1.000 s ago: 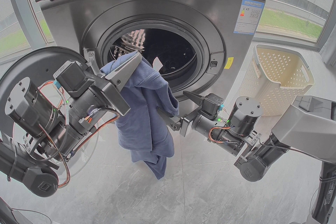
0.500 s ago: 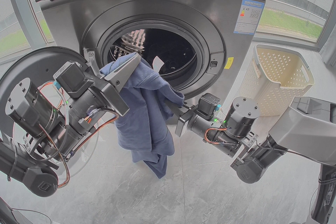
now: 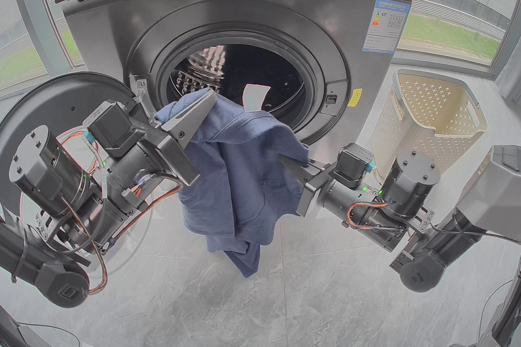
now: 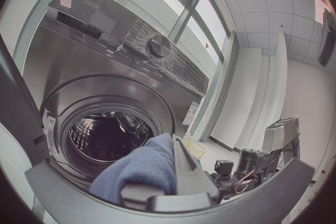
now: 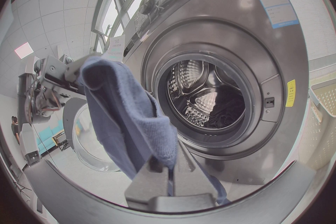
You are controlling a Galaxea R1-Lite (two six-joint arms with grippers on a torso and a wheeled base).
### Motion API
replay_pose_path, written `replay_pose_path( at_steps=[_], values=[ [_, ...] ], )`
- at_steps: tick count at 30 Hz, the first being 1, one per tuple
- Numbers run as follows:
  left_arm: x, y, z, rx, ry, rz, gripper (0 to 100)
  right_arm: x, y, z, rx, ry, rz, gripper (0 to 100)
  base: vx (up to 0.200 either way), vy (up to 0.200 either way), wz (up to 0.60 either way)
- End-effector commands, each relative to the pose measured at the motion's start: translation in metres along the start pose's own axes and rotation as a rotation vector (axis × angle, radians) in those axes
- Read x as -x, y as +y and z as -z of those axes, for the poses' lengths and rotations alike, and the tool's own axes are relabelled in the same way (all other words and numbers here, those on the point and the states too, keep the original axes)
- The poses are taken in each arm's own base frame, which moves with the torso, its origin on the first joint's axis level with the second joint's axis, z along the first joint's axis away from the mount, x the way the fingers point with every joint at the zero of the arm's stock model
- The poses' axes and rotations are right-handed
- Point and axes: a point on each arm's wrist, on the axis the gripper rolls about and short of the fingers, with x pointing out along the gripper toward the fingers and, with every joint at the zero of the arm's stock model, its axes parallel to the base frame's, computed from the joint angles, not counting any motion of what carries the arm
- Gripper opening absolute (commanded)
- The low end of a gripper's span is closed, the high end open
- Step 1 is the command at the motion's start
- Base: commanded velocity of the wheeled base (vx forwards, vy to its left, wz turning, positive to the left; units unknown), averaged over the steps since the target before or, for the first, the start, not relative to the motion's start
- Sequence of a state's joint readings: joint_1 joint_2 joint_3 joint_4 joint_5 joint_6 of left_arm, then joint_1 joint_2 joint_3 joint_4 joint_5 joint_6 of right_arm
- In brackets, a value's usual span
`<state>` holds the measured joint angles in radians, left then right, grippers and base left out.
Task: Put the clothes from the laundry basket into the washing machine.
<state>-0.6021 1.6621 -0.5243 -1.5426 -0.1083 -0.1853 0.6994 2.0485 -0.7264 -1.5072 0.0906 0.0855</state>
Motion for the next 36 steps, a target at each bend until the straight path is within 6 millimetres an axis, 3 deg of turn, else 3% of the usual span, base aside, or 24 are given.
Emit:
replay_pose_path(
  at_steps=[1, 9, 16, 27, 36],
  values=[
    [0.004, -0.001, -0.001, -0.001, 0.003, -0.001, 0, 0.026, 0.003, -0.024, 0.007, -0.019, -0.003, 0, 0.000, 0.000, 0.00],
    [0.008, -0.001, 0.000, 0.000, 0.013, -0.004, 0, 0.059, 0.009, -0.044, 0.001, -0.043, -0.010, 0, 0.000, 0.000, 0.00],
    [0.012, -0.001, 0.003, -0.001, 0.031, -0.009, 0, 0.060, 0.012, -0.047, -0.002, -0.053, -0.012, 0, 0.000, 0.000, 0.00],
    [0.010, 0.002, 0.000, -0.004, 0.013, -0.038, 0, 0.058, 0.001, -0.054, 0.007, -0.084, 0.029, 0, 0.000, 0.000, 0.00],
    [0.008, 0.014, -0.003, -0.024, -0.006, -0.108, 0, 0.050, -0.005, -0.077, 0.005, -0.186, 0.072, 0, 0.000, 0.000, 0.00]
  ],
)
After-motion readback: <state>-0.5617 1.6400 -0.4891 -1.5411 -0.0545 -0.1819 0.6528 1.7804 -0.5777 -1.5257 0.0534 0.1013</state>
